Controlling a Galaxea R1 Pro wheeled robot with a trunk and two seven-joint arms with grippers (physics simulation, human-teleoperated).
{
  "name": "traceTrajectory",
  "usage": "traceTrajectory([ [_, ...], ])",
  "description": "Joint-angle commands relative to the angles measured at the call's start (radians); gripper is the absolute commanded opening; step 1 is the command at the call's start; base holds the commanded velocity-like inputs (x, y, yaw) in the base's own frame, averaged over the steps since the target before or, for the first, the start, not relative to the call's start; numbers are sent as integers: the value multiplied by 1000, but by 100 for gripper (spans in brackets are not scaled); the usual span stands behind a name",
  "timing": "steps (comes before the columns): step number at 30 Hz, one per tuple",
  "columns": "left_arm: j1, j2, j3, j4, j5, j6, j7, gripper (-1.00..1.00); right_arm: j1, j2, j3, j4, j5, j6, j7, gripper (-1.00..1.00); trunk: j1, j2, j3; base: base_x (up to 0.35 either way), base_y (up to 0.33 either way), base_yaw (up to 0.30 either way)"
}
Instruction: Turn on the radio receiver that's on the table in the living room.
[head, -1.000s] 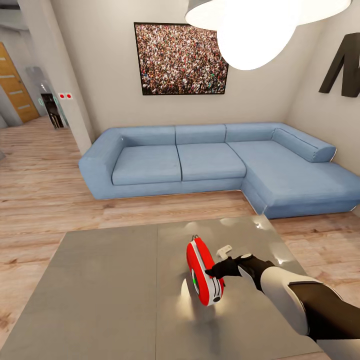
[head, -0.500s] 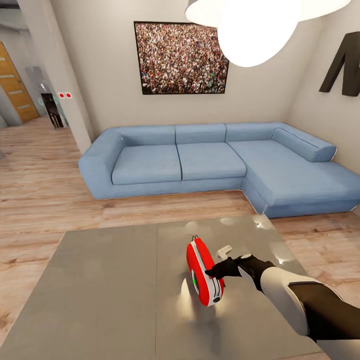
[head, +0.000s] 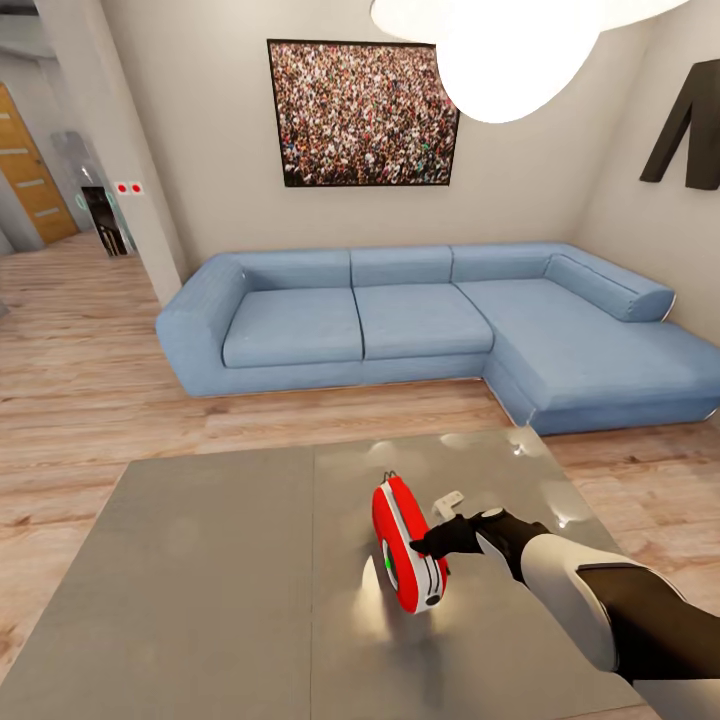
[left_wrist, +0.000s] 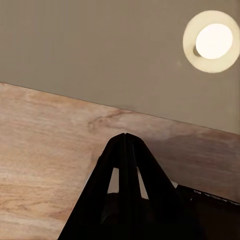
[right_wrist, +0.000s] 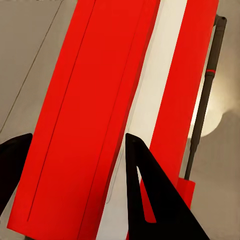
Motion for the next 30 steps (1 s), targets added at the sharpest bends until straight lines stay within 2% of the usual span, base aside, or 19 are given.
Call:
traceTrajectory([
  [1,0,0,0,0,0,0,0,-100,0,0,-6,-1,-2,0,1,-100,0,0,0,0,0,0],
  [9,0,0,0,0,0,0,0,-100,0,0,-6,-1,-3,0,2,-100,0,0,0,0,0,0],
  [14,0,0,0,0,0,0,0,-100,0,0,-6,-1,-2,0,6,-100,19,-35,-16,0,0,0],
  [25,0,0,0,0,0,1,0,-100,0,0,-6,-1,-3,0,8,-100,19,-35,-16,0,0,0],
  [30,0,-1,0,0,0,0,0,-100,0,0,-6,-1,-3,0,8,-100,38,-70,-31,0,0,0],
])
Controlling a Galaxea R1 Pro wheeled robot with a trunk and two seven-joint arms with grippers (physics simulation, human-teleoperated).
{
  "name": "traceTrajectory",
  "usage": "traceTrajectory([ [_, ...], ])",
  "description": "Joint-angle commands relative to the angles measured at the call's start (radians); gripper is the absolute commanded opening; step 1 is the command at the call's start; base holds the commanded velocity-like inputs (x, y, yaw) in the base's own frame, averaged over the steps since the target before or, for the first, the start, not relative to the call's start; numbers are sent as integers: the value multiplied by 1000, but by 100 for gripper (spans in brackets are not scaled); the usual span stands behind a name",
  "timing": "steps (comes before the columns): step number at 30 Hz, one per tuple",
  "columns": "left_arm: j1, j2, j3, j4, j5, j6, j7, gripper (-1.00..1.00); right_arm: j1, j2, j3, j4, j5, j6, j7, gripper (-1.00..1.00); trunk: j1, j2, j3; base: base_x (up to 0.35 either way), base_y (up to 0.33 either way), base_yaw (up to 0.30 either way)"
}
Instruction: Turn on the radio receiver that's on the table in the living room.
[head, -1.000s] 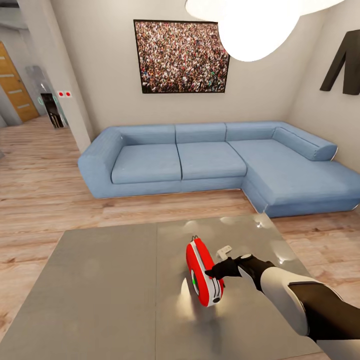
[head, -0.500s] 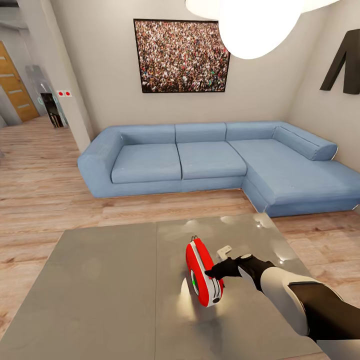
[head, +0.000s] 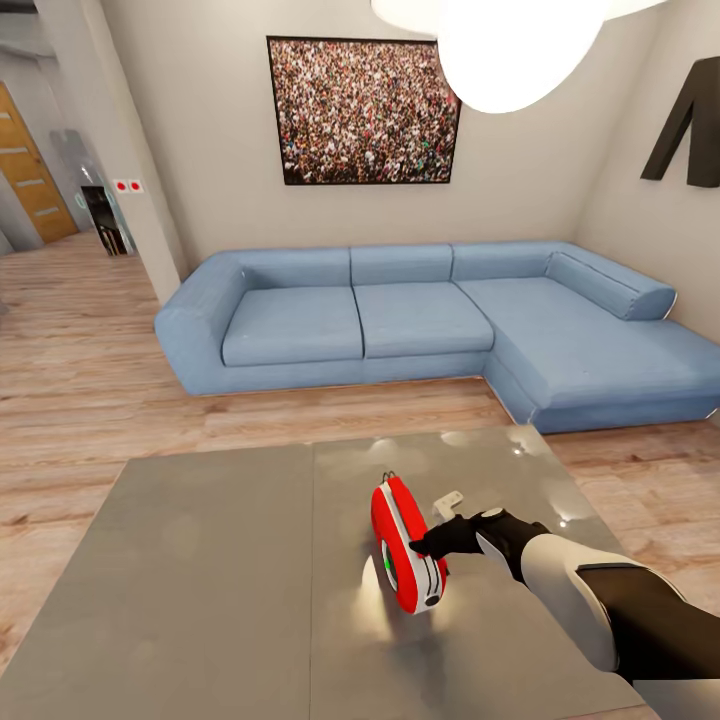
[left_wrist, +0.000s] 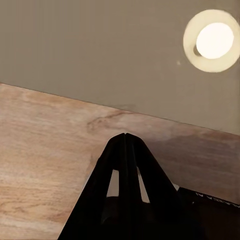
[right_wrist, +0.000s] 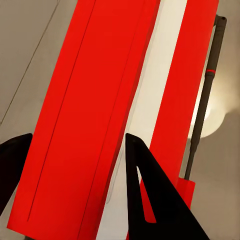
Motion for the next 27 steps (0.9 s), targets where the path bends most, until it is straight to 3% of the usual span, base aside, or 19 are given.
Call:
traceTrajectory([
  [1,0,0,0,0,0,0,0,-100,0,0,-7,-1,-2,0,0,-100,4,-7,-3,0,0,0],
  [13,0,0,0,0,0,0,0,-100,0,0,-7,-1,-2,0,0,-100,50,-91,-41,0,0,0],
  [27,0,-1,0,0,-1,1,0,-100,0,0,-7,-1,-2,0,1,-100,50,-91,-41,0,0,0],
])
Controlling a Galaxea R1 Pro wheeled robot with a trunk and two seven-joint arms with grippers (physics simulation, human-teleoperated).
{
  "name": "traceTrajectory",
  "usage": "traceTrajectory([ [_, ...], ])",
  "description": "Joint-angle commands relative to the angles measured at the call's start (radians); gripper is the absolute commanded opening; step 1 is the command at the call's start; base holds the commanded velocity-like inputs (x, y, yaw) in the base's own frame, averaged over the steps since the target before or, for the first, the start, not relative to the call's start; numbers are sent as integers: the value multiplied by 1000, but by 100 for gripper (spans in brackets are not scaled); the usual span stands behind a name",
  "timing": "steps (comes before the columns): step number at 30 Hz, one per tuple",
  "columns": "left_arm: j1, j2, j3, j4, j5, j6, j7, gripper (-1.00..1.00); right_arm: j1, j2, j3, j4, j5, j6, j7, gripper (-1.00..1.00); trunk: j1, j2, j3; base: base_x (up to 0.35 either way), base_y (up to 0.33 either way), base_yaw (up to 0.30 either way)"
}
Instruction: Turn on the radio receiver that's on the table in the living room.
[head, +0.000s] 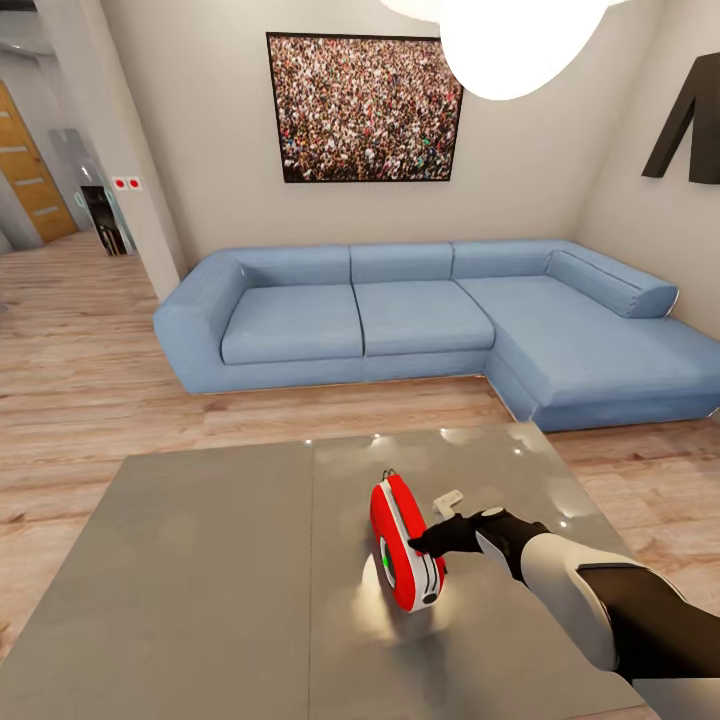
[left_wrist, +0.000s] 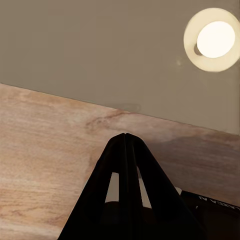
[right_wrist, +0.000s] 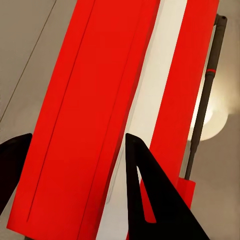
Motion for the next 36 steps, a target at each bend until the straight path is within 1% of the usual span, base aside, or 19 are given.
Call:
traceTrajectory([
  [1,0,0,0,0,0,0,0,-100,1,0,7,2,6,0,0,-100,0,0,0,0,0,0],
  [15,0,-1,-1,1,0,-2,0,-100,1,0,7,2,7,0,-2,-100,0,0,0,0,0,0],
  [16,0,-1,-1,1,0,-2,0,-100,1,0,7,2,7,0,-2,100,0,0,0,0,0,0],
  [36,0,0,2,1,-7,-5,3,-100,1,0,7,2,7,0,-3,100,0,0,0,0,0,0],
])
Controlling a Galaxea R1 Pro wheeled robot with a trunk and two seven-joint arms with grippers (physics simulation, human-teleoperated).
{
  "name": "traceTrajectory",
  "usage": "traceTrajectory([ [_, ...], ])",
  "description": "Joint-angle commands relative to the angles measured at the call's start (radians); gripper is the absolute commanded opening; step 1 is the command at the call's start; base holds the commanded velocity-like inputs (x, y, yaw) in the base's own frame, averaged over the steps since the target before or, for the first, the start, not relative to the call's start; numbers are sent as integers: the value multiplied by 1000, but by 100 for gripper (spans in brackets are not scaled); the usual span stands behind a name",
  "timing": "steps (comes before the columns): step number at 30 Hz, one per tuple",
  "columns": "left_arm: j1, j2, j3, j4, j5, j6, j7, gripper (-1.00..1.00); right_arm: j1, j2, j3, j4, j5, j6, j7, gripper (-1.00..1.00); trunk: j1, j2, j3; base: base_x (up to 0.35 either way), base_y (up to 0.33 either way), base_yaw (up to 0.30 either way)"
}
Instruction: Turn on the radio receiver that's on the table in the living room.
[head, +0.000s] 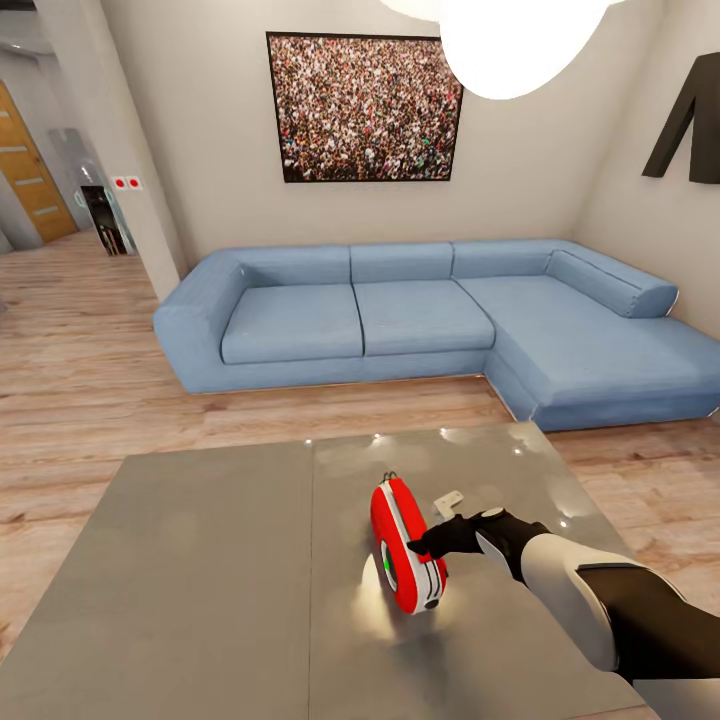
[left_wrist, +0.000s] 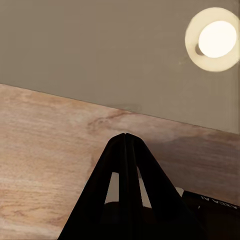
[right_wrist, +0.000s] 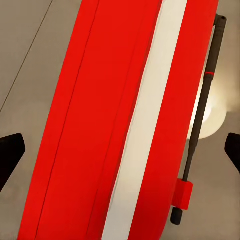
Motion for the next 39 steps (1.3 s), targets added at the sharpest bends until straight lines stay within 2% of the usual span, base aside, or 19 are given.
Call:
traceTrajectory([
  [1,0,0,-1,0,0,0,0,-100,0,0,0,0,0,0,0,100,0,0,0,0,0,0],
  [22,0,9,-1,2,-5,-4,0,-100,0,0,0,0,1,0,0,100,-77,140,63,-3,0,0],
  [39,0,14,-2,2,-6,-4,0,-100,0,0,0,0,1,0,-2,100,-142,259,116,-245,-176,0],
])
